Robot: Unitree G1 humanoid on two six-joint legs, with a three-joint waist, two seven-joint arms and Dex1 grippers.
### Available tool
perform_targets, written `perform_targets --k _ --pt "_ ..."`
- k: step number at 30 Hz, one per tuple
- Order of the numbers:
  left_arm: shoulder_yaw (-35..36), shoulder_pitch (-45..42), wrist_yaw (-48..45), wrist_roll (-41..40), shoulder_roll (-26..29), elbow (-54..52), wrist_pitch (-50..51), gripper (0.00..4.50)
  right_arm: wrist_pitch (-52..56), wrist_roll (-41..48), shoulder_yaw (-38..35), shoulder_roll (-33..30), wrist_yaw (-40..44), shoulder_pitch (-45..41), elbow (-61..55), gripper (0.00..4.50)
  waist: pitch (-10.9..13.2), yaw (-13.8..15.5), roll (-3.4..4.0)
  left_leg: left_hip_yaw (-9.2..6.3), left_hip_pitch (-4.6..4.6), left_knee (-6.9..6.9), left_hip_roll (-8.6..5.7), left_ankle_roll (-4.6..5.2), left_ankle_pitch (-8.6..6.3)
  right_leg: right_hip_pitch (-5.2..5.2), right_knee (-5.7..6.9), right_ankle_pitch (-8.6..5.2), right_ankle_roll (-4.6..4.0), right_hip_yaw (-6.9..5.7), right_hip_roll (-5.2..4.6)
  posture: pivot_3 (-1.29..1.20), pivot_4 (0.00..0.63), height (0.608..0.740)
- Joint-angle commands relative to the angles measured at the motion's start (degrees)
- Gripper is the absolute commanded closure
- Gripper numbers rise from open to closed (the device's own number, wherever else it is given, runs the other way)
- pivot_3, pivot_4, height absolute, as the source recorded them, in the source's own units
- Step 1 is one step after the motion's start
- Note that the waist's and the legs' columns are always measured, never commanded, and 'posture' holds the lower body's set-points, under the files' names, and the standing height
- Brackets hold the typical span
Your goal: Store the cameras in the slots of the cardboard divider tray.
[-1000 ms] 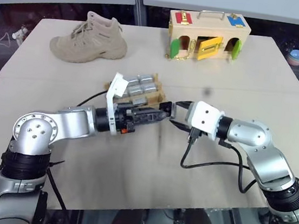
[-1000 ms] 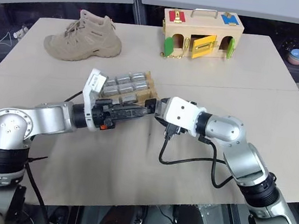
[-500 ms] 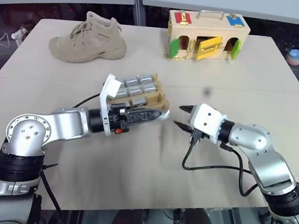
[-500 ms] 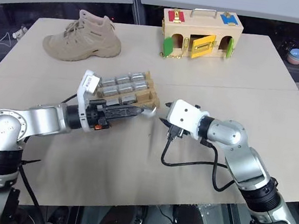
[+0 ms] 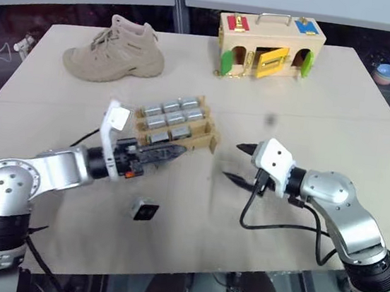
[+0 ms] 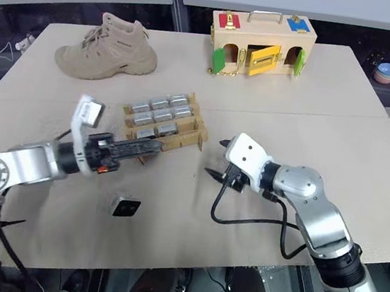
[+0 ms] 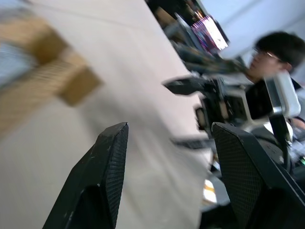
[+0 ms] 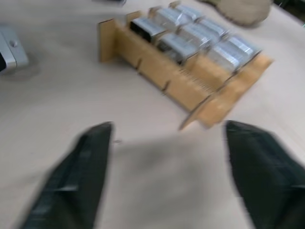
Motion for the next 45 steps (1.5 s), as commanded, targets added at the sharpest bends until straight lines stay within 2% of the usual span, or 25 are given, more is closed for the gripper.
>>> perform_targets --k 1,4,7,13,16,20,28,37,45 --pt "4.40 5.06 -11.45 8.32 3.95 -2.24 -4.86 1.58 1.87 4.09 -0.94 1.66 -0.41 0.91 -4.15 0.04 0.02 -0.13 0.03 0.02 0.00 -0.01 0.00 0.00 0.00 0.00 0.00 0.00 0.00 0.00 0.00 0.00 0.150 0.740" --pt "5.18 13.08 -25.15 19.84 5.99 -4.60 -15.49 1.58 1.73 4.20 -0.43 1.35 -0.46 1.48 -4.35 0.04 0.03 -0.13 0.05 0.09 0.02 -0.05 0.00 0.00 0.00 0.00 -0.04 -0.03 -0.03 0.03 -0.01 0.00 0.150 0.740" --pt "6.88 20.35 -34.60 27.21 6.74 -6.29 -23.20 1.58 0.55 4.20 -0.55 0.57 -0.27 2.41 -4.12 0.04 0.03 0.03 0.05 0.08 0.00 -0.09 0.03 0.00 0.00 0.00 -0.18 -0.11 -0.17 0.00 -0.01 0.00 0.150 0.740" --pt "9.96 28.90 -44.35 34.47 6.01 -7.16 -31.29 1.58 -3.38 10.09 -3.44 -3.03 5.43 6.98 -8.57 0.04 0.04 0.48 0.07 0.00 -0.10 -0.13 0.09 0.04 -0.03 0.06 -0.49 -0.12 -0.19 -0.10 -0.04 0.00 0.150 0.740" --pt "8.89 31.85 -49.29 41.76 6.12 -6.19 -39.47 1.58 -5.05 13.26 -5.48 -4.81 7.65 9.35 -10.03 0.04 0.04 0.46 0.06 0.01 -0.10 -0.14 0.11 0.20 -0.12 0.08 -0.51 -0.12 -0.16 -0.11 -0.06 0.00 0.150 0.740" --pt "6.80 32.59 -49.63 46.41 4.60 -5.69 -43.74 1.58 -8.64 15.96 -8.55 -6.67 10.27 10.64 -10.56 0.04 0.03 0.48 0.05 0.01 -0.07 -0.13 0.12 0.31 -0.19 0.11 -0.52 -0.12 -0.16 -0.11 -0.06 0.00 0.150 0.740" --pt "3.02 30.79 -46.19 49.70 2.51 -8.56 -44.77 1.58 -11.21 20.11 -11.43 -8.82 12.62 11.11 -11.36 0.04 0.02 0.58 0.03 -0.02 -0.08 -0.13 0.13 0.36 -0.21 0.11 -0.52 -0.01 0.01 -0.14 -0.06 0.00 0.150 0.740" --pt "-1.17 28.48 -43.16 52.50 3.58 -13.91 -43.43 1.58 -13.71 18.96 -11.13 -9.93 12.24 12.81 -11.25 0.04 0.02 0.98 0.03 -0.02 -0.09 -0.13 0.14 0.37 -0.22 0.12 -0.52 -0.01 0.01 -0.14 -0.07 0.00 0.150 0.740" --pt "-1.09 27.24 -45.62 55.04 5.28 -9.85 -46.02 1.58 -15.06 19.41 -11.81 -11.26 12.68 15.04 -11.89 0.04 0.02 1.27 0.04 -0.01 -0.09 -0.13 0.14 0.37 -0.22 0.12 -0.52 -0.01 0.01 -0.14 -0.04 0.00 0.150 0.740"
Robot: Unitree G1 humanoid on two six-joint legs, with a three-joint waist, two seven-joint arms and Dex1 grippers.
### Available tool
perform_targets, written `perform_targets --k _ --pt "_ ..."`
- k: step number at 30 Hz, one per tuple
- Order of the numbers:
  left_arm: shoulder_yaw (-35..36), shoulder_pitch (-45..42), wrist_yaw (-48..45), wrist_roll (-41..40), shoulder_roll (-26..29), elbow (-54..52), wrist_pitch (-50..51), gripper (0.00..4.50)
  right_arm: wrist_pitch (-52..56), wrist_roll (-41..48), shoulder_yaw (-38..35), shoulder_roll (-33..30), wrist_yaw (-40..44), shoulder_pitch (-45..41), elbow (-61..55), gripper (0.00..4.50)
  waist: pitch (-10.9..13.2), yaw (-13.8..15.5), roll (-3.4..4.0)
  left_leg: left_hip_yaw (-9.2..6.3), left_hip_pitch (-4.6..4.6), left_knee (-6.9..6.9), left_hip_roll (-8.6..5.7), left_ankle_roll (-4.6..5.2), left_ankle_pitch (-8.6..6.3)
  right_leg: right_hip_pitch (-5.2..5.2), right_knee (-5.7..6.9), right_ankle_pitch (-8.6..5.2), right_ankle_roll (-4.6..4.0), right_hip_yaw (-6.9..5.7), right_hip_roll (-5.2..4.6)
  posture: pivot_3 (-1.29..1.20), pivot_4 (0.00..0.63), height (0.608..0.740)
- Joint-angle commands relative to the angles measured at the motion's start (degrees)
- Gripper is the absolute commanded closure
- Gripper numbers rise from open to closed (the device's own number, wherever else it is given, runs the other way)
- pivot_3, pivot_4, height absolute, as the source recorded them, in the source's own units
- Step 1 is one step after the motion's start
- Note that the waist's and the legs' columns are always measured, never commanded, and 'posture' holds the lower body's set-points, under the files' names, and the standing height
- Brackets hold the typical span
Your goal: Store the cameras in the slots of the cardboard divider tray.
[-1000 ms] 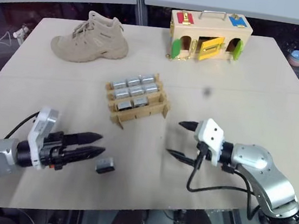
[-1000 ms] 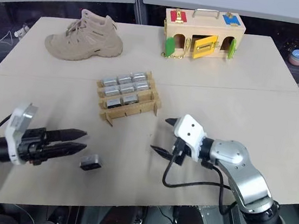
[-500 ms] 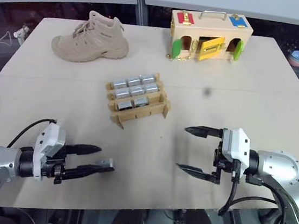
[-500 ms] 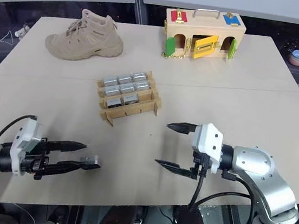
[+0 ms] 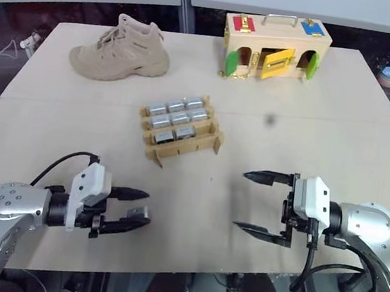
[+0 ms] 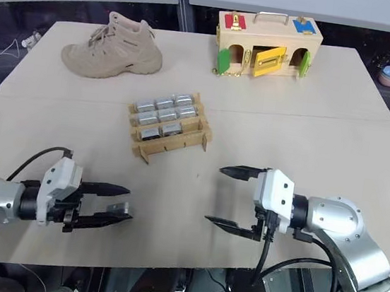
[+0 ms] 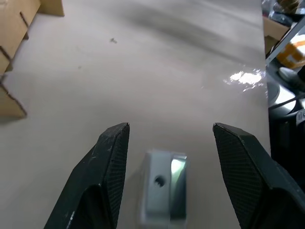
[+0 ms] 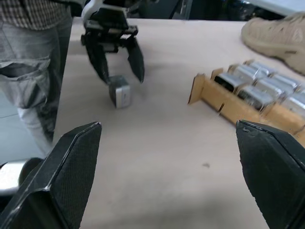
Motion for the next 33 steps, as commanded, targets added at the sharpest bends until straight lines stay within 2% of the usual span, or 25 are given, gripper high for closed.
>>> perform_targets --k 1,9,12,15,17,19,22,24,27,30,33 --pt "0.90 0.41 -2.21 0.86 1.24 1.56 -2.46 1.58 -2.02 0.71 -1.65 -0.58 0.05 0.15 -2.30 0.04 0.00 -0.02 0.00 0.02 0.01 0.00 0.00 0.00 0.00 0.00 0.00 0.00 0.00 0.01 0.00 0.00 0.150 0.740" --pt "-1.85 0.49 -1.99 4.53 1.04 3.88 -4.92 1.58 -2.53 -0.46 -0.19 -0.43 -1.37 -0.64 -2.44 0.04 0.00 0.06 0.00 0.01 0.00 0.00 0.00 0.00 0.00 0.00 0.00 0.00 0.01 0.00 0.01 0.00 0.150 0.740" --pt "-3.69 -0.73 -1.44 6.05 0.32 6.31 -6.18 2.48 -2.47 -0.80 0.05 -0.51 -1.87 -0.74 -2.69 0.00 0.00 0.07 0.00 0.01 0.01 0.01 0.00 0.00 0.00 0.01 0.00 0.00 0.01 0.00 0.02 0.00 0.150 0.740" --pt "-4.49 -1.69 -2.03 6.00 -0.32 7.58 -7.65 3.75 -2.55 -1.08 0.11 -0.58 -2.12 -0.74 -2.65 0.00 0.00 0.08 0.00 0.01 0.01 0.01 0.00 0.00 0.00 0.01 0.00 0.00 0.02 0.00 0.02 0.00 0.150 0.740" --pt "-3.76 -2.02 -3.49 3.97 -0.57 8.30 -7.57 3.76 -2.77 -1.51 0.21 -0.64 -2.33 -0.70 -2.53 0.00 0.00 0.09 0.00 0.01 0.00 0.02 0.00 0.00 0.00 0.01 0.00 0.01 0.02 0.00 0.02 0.00 0.150 0.740" --pt "-1.00 -3.43 -3.28 -2.52 -0.62 7.47 -1.24 3.76 -2.85 -1.69 0.28 -0.64 -2.50 -0.66 -2.56 0.00 0.00 0.08 0.00 0.01 0.00 0.02 0.00 0.00 0.00 0.01 0.00 0.01 0.02 0.00 0.02 0.00 0.150 0.740" --pt "2.61 -11.82 2.55 -15.87 0.62 7.10 14.87 3.76 -3.10 -1.96 0.23 -0.45 -2.74 -0.55 -2.64 0.00 0.02 0.36 -0.05 -0.11 -0.05 0.09 0.02 0.00 0.00 0.01 0.01 0.01 0.03 -0.12 0.02 0.00 0.150 0.740" --pt "2.19 -21.18 8.29 -19.49 -0.19 8.56 20.84 3.76 -3.47 -2.46 0.20 -0.19 -3.14 -0.60 -2.46 0.00 0.03 0.63 -0.05 -0.32 -0.06 0.21 0.01 0.00 0.00 0.12 0.02 0.01 0.05 -0.32 0.02 0.00 0.150 0.740" --pt "-1.55 -35.25 15.72 -18.61 -3.66 10.78 24.03 3.76 -3.95 -3.21 0.06 0.30 -3.98 -0.93 -2.08 0.00 0.02 0.39 -0.08 -0.51 0.02 0.33 -0.08 -0.01 0.01 0.37 0.02 0.02 0.07 -0.51 0.02 0.00 0.150 0.740" --pt "-9.77 -49.47 20.31 -13.40 -6.97 15.81 28.09 3.76 -3.86 -3.71 -0.54 1.06 -5.54 -2.01 -1.56 0.00 0.02 0.18 -0.10 -0.50 0.12 0.33 -0.17 -0.18 0.11 0.49 0.02 0.03 0.08 -0.51 0.20 0.00 0.150 0.740" --pt "-19.33 -59.75 18.41 -5.75 -9.32 23.43 27.36 3.76 -3.30 -4.03 -1.50 0.77 -6.58 -2.68 -0.86 0.00 0.03 0.06 -0.12 -0.50 0.12 0.32 -0.21 -0.26 0.16 0.48 0.05 0.04 0.07 -0.49 0.30 0.00 0.150 0.740"
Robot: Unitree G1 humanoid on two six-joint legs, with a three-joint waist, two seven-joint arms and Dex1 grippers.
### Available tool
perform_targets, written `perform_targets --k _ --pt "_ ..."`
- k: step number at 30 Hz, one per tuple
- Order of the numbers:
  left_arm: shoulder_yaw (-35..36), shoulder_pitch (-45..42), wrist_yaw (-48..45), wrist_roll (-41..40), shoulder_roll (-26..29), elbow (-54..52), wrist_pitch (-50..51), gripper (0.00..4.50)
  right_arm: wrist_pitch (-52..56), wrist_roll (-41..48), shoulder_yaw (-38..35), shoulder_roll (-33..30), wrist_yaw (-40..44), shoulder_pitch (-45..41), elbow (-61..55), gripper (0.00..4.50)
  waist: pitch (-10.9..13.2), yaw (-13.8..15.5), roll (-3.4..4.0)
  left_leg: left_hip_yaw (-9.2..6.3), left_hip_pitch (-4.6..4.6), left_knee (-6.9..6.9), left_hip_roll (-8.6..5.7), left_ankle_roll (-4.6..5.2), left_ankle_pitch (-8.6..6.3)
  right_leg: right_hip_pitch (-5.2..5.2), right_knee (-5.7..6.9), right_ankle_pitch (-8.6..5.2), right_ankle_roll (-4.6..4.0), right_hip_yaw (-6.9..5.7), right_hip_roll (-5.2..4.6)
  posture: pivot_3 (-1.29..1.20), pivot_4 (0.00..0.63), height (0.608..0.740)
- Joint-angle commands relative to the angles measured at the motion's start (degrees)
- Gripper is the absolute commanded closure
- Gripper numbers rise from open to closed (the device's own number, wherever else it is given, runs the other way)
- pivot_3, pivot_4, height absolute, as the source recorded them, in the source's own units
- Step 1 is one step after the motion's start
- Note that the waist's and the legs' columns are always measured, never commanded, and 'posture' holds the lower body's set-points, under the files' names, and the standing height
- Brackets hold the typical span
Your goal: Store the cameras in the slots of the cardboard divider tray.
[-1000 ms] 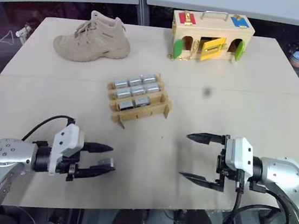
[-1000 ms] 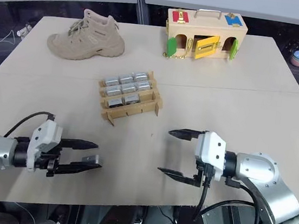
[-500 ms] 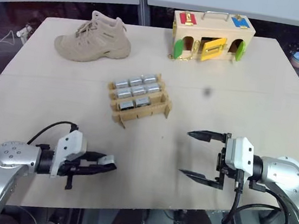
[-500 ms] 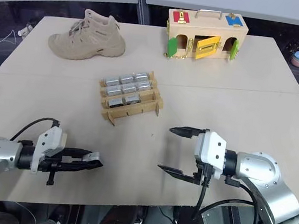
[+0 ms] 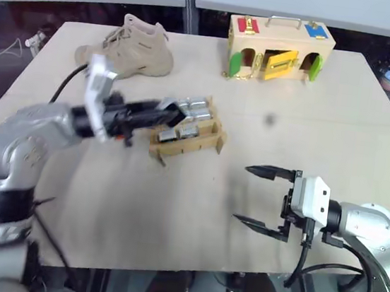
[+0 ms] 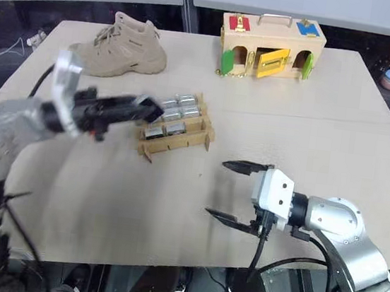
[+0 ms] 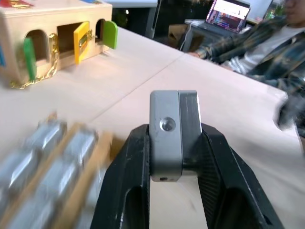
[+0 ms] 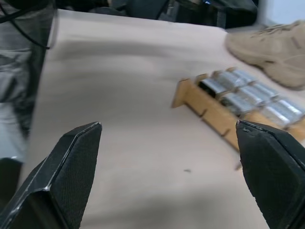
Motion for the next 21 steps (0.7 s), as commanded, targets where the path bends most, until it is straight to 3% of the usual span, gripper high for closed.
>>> perform_targets --k 1,7,12,21 --pt "-8.40 -8.64 -1.71 7.73 -2.52 8.83 -1.09 3.76 0.24 0.34 -2.53 -0.20 -1.71 -0.66 -0.58 0.00 0.00 -0.19 0.01 0.03 0.03 -0.02 0.00 0.00 0.00 0.00 0.02 0.00 0.00 0.05 0.03 0.00 0.150 0.740" --pt "-17.91 -17.89 -8.68 19.72 -6.83 25.23 -10.36 3.76 10.42 3.05 -9.51 1.95 -12.99 -0.97 -0.26 0.00 0.02 -0.31 -0.02 0.36 -0.14 -0.12 0.07 0.01 0.00 -0.34 0.06 -0.01 -0.01 0.26 0.14 0.00 0.150 0.740" --pt "-18.58 -20.70 -12.93 24.00 -7.79 31.69 -13.63 3.76 15.30 10.05 -14.32 5.00 -17.91 0.99 -4.06 0.00 0.02 -0.18 -0.02 0.44 -0.31 -0.14 0.14 0.04 -0.02 -0.57 0.09 -0.01 -0.01 0.48 0.16 0.00 0.150 0.740" --pt "-19.67 -23.19 -17.00 29.32 -10.11 35.36 -15.10 3.76 13.05 12.29 -14.41 6.36 -19.30 0.21 -7.98 0.00 0.02 -0.08 -0.02 0.51 -0.31 -0.06 0.11 0.19 -0.10 -0.54 0.11 -0.01 0.03 0.52 0.15 0.00 0.150 0.740"
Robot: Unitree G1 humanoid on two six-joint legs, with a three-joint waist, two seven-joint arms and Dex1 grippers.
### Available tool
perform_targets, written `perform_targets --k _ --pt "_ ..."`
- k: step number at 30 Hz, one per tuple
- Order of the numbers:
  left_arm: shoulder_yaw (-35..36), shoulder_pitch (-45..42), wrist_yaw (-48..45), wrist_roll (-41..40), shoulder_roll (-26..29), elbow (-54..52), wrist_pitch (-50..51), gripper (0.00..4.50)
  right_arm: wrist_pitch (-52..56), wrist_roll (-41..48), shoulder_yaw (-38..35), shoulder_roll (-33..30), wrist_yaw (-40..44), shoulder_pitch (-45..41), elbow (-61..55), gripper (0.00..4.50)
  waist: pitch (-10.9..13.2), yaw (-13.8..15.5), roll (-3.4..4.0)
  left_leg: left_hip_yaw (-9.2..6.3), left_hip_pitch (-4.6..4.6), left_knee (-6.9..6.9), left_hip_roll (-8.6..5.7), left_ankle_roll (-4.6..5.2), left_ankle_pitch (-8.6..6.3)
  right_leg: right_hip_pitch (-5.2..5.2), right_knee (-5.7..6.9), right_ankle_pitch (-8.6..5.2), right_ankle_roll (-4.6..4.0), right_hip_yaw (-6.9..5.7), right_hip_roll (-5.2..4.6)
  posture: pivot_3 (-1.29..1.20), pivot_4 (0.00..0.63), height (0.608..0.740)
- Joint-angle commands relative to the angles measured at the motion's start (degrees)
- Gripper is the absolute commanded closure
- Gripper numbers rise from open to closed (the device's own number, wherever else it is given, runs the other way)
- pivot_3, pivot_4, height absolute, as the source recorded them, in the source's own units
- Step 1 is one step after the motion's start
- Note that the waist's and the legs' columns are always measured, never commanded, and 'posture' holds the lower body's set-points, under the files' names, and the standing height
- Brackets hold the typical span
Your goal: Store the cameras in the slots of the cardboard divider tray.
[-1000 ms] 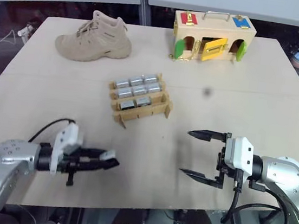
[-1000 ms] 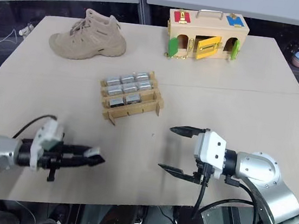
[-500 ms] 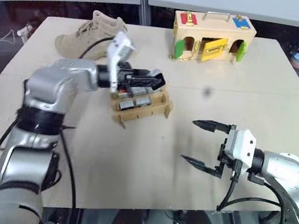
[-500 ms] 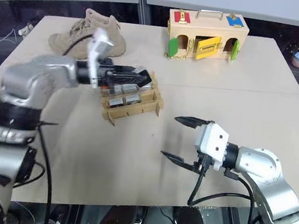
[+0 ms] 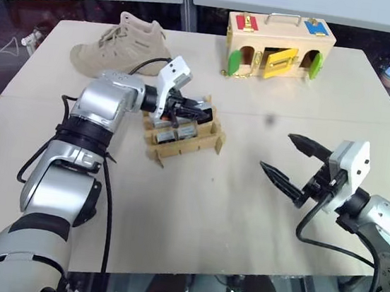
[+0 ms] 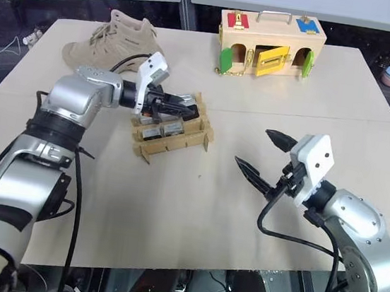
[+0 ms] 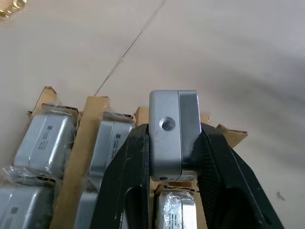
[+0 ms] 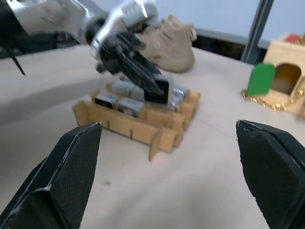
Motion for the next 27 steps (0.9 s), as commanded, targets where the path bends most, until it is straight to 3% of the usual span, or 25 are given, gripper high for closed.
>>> perform_targets --k 1,16,18,23,27 --pt "-0.03 -2.11 -1.62 1.50 -0.93 0.45 -1.04 3.76 -2.36 1.00 -1.11 0.50 -0.56 -1.38 -2.75 0.00 0.00 0.01 0.00 -0.01 0.00 0.00 0.00 0.00 0.00 0.00 0.00 0.00 0.00 -0.01 0.00 0.00 0.150 0.740" --pt "-2.82 -0.41 -1.87 10.05 -1.68 0.41 -3.86 3.76 -6.08 0.72 0.39 1.23 -0.13 -1.92 -2.95 0.00 0.00 -0.08 0.00 0.01 0.01 0.02 0.01 0.00 0.00 -0.01 0.05 0.00 0.00 0.02 0.01 0.00 0.150 0.740" --pt "-2.18 0.16 -1.70 9.89 -2.03 -0.76 -5.05 2.71 -6.21 0.47 0.51 1.11 0.04 -1.73 -2.80 0.00 0.00 -0.10 0.00 0.01 0.02 0.02 0.02 0.00 0.00 -0.01 0.07 0.00 0.00 0.02 0.02 0.00 0.150 0.740" --pt "6.38 1.55 -1.36 1.90 -0.73 -12.27 3.39 0.85 -5.73 0.25 0.38 0.26 0.02 0.15 -3.54 0.00 0.01 -0.06 -0.01 0.01 0.00 0.04 0.02 0.00 0.00 -0.01 0.08 0.00 0.00 0.03 -0.01 0.00 0.150 0.740" --pt "18.87 9.39 6.10 -4.41 0.29 -24.82 9.17 0.85 -4.44 -1.60 0.68 -0.82 -1.28 3.41 -3.52 0.00 -0.01 -0.55 0.01 0.03 0.01 0.04 0.03 0.00 0.00 -0.03 0.08 0.00 0.00 0.07 -0.03 0.00 0.150 0.740"
